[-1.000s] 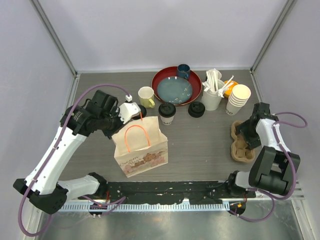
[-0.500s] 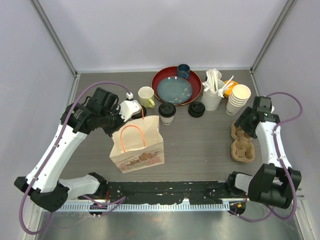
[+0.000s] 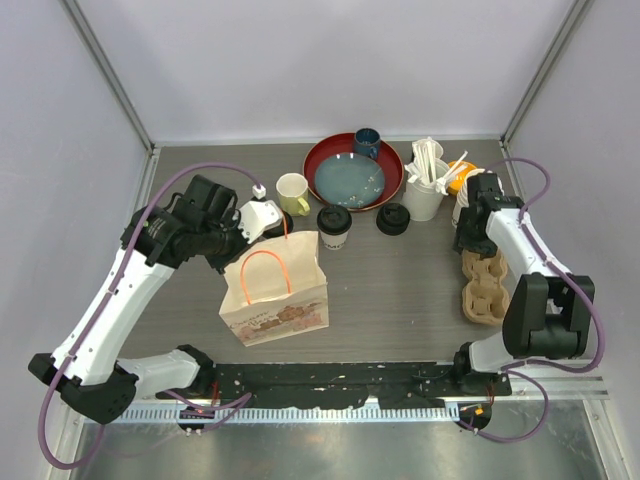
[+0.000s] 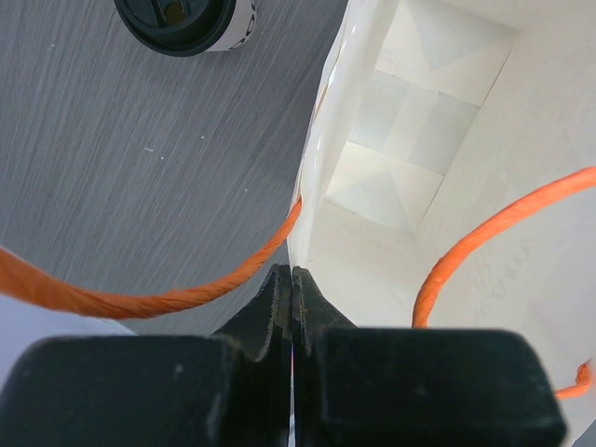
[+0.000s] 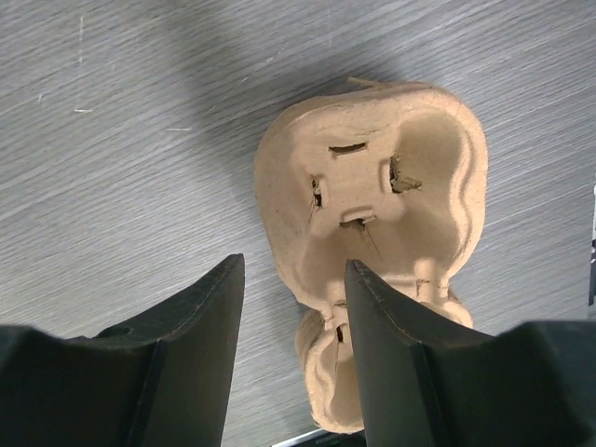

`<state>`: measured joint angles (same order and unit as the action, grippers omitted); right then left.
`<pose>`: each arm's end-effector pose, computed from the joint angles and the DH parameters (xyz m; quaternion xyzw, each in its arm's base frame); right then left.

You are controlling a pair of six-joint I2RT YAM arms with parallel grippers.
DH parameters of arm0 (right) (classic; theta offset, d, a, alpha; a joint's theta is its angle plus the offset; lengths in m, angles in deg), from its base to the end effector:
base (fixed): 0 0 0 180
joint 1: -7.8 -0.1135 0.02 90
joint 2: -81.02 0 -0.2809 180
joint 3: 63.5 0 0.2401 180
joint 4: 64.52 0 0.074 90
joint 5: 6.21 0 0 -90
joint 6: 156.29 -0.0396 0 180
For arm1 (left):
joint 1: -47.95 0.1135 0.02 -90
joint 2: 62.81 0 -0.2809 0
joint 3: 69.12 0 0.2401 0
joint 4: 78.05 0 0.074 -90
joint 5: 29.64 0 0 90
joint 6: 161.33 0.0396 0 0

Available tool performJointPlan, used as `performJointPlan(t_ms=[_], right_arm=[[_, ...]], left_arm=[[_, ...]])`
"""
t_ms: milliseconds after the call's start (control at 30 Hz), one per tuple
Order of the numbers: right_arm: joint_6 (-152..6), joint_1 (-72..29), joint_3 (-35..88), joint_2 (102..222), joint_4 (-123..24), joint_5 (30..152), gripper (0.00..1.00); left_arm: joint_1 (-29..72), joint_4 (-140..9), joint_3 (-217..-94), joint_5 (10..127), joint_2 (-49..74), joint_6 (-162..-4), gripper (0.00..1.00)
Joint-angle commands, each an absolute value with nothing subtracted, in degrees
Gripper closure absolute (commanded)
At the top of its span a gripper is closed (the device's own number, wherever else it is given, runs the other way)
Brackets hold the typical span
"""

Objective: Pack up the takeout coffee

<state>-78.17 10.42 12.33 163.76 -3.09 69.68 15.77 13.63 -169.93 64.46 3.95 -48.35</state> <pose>0.2636 -0.0217 0.2588 0.1459 0.9640 -0.1052 0.1956 0.1414 -0.0923 0.4102 0.4532 0.8461 -0.0566 0.2749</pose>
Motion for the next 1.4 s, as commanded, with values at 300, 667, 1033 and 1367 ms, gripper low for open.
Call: performJointPlan(t_ms=[300, 667, 1033, 1367], right_arm=[[-77.3, 9.5, 16.5, 169.4, -2.3, 64.4, 0.66], [-77.9, 9.5, 14.3, 170.6, -3.7, 65.2, 0.64], [-78.7, 6.0, 9.9, 168.8, -6.5, 62.3, 0.69], [-80.0, 5.3, 9.3, 165.1, -4.6, 61.3, 0.65]], left_arm=[[15.5, 17.6, -170.6, 64.4, 2.7, -47.4, 1.00], [15.6, 17.8, -170.7, 64.5, 2.7, -47.3, 1.00], [15.6, 17.9, -170.9, 64.4, 2.8, -47.0, 1.00], [15.6, 18.1, -170.9, 64.6, 3.0, -46.8, 1.00]])
